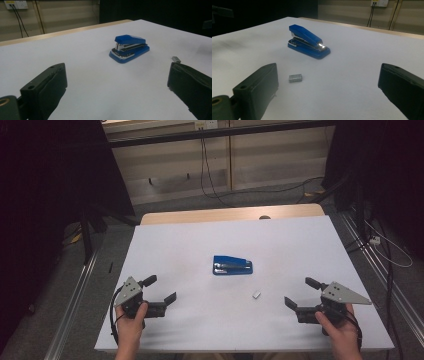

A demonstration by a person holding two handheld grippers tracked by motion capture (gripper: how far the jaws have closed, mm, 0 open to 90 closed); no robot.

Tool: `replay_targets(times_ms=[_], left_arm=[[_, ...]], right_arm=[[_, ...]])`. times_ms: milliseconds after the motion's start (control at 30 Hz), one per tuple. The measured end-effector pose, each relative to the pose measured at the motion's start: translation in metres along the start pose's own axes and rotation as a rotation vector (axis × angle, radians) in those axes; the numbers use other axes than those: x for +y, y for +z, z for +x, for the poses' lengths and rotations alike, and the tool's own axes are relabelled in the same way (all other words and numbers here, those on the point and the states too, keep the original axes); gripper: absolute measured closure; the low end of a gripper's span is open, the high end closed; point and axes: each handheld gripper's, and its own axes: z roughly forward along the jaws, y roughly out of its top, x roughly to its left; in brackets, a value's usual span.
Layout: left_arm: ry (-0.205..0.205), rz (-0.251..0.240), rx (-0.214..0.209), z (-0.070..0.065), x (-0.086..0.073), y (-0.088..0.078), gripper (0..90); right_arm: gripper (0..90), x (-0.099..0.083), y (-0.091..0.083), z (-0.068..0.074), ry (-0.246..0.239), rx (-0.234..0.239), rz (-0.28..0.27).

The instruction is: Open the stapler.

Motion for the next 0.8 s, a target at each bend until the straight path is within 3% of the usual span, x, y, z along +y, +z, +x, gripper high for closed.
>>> replay_targets(times_ms=[400,800], left_arm=[[0.002,0.008,-0.007,0.001,0.002,0.008,2.7],[-0.013,0.017,-0.026,0.0,0.006,0.026,2.9]], right_arm=[[2.9,0.001,0.003,-0.002,-0.022,-0.005,0.014],[2.7,0.005,0.011,-0.002,-0.033,-0.008,0.024]])
